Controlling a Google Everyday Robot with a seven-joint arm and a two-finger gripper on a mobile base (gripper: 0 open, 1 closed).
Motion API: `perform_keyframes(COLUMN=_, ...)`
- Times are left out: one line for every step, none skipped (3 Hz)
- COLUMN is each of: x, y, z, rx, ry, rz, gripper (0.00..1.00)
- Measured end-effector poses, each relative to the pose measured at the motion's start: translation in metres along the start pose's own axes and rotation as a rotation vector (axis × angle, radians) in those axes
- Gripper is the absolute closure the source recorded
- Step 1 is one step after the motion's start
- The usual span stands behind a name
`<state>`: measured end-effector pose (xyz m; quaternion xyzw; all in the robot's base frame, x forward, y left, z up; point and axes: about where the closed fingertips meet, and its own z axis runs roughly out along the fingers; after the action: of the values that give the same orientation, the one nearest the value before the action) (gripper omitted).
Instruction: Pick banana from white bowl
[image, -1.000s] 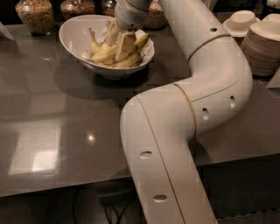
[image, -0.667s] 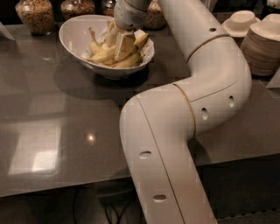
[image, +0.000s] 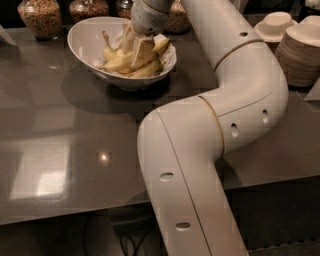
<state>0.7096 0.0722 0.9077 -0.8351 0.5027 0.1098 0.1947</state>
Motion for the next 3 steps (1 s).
perform_keyframes(x=0.0, y=0.0, z=0.0, rx=0.0, ry=0.0, rz=0.0, gripper=0.73)
perform_keyframes(x=0.0, y=0.0, z=0.0, rx=0.0, ry=0.0, rz=0.0, gripper=0.96)
perform_keyframes(x=0.0, y=0.0, z=0.0, rx=0.0, ry=0.0, rz=0.0, gripper=1.0)
